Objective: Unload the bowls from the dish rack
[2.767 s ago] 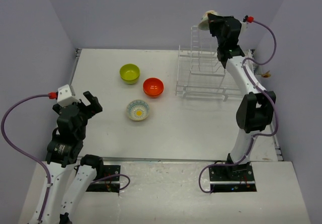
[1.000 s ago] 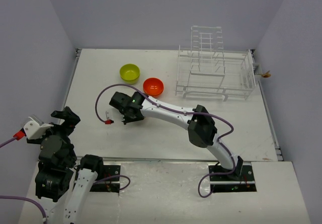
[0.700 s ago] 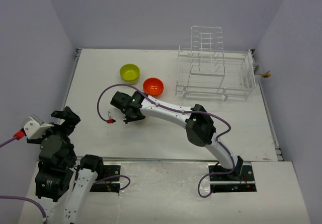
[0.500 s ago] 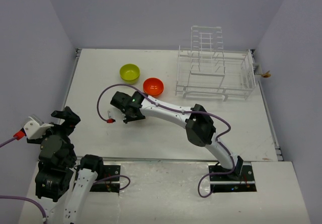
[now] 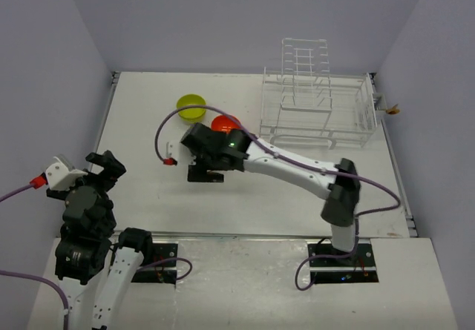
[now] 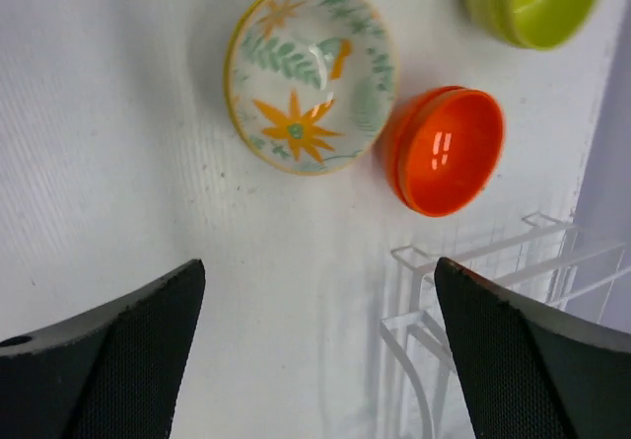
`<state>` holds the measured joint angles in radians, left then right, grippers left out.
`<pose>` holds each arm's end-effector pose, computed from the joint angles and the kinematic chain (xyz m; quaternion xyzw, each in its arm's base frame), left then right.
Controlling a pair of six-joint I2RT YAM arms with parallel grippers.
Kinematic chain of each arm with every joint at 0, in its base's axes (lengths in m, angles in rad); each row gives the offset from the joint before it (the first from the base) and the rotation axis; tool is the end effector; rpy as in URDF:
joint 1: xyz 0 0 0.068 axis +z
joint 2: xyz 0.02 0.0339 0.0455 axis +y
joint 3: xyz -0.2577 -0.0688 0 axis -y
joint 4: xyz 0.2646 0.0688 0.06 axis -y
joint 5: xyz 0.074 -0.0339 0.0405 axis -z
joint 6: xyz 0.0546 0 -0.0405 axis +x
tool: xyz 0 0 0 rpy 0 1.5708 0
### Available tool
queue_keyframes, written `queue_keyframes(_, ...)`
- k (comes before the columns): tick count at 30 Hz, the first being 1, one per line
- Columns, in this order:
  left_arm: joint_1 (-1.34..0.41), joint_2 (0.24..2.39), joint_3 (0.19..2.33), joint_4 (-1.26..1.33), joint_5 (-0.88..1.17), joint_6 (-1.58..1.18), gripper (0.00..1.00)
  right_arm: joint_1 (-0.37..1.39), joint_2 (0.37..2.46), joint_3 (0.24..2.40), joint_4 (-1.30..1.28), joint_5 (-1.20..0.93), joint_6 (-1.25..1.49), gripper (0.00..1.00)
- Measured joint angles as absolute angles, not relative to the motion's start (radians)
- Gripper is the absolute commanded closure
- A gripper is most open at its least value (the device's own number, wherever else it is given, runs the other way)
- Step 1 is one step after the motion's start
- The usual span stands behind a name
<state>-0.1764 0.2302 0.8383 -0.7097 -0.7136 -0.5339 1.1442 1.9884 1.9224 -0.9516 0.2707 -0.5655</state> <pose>0.0719 0.0235 0.3610 -0.3540 0.6427 0.0246 0.6790 0.2032 0.4118 0.2837 -0.6950 0.6534 -0.0472 0.2964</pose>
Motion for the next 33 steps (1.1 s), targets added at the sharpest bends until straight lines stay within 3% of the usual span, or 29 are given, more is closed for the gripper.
queue_keyframes(5,-0.176,0.418,0.855,-0.692,-0.628,-0.478,0.0,1.001,1.475,1.554,-0.712,0.275,-0.32,0.01)
queue_keyframes(9,-0.176,0.564,0.929,-0.718,-0.545,-0.44,0.0,0.799,1.034,1.259,-0.562,0.439,-0.039,0.01)
queue_keyframes(15,-0.176,0.583,0.989,-0.721,-0.516,-0.405,0.0,0.779,0.601,1.043,-0.555,0.701,0.148,0.01)
queue_keyframes(22,-0.176,0.484,0.95,-0.714,-0.553,-0.379,0.0,0.779,0.442,1.037,-0.699,0.849,0.278,0.01)
queue_keyframes(33,-0.176,0.414,0.944,-0.713,-0.608,-0.38,0.0,0.779,0.369,0.96,-0.77,0.852,0.328,0.01)
